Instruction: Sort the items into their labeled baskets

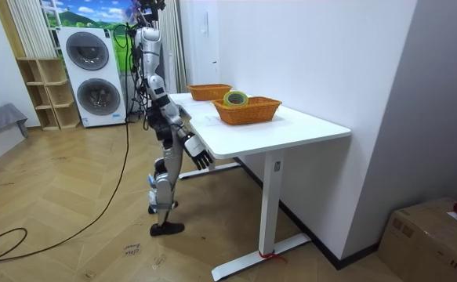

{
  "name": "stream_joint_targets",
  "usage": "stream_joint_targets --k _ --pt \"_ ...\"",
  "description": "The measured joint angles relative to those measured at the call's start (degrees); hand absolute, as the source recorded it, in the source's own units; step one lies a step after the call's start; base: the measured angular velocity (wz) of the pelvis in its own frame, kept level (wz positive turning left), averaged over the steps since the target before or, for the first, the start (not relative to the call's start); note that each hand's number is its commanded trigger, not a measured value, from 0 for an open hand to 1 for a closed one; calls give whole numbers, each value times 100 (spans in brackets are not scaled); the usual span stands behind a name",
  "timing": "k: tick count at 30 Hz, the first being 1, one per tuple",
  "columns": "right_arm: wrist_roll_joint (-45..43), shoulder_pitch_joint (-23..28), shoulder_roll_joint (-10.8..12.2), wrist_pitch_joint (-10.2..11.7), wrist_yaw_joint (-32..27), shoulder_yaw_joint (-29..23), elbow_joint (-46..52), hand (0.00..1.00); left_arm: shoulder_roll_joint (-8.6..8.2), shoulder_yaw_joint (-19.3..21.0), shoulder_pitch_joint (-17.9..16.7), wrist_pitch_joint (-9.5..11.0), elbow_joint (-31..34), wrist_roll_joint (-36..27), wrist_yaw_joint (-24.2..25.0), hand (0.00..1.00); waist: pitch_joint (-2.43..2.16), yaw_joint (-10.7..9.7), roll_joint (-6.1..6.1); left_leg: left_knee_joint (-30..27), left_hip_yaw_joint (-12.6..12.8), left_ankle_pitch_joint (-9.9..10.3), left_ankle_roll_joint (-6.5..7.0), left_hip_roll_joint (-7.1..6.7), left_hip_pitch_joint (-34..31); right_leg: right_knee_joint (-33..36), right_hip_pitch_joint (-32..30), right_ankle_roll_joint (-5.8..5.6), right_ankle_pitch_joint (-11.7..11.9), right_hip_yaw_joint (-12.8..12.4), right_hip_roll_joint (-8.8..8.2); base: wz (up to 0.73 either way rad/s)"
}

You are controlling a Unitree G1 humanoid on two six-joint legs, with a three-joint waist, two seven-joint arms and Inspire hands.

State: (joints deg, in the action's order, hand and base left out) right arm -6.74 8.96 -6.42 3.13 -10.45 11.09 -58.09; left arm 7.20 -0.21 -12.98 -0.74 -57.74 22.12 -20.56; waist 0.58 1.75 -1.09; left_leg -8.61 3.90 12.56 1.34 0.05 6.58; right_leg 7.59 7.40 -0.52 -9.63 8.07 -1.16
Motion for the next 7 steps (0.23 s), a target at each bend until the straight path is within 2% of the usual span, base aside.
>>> stream_joint_targets --k 7 --pt "702 -17 -6 -2 195 0 -202 0 -29 -11 -11 1 56 0 -127 0 -18 -8 5 -22 0 1 -2 -9 -1 3 33 0 0 4 -8 -1"
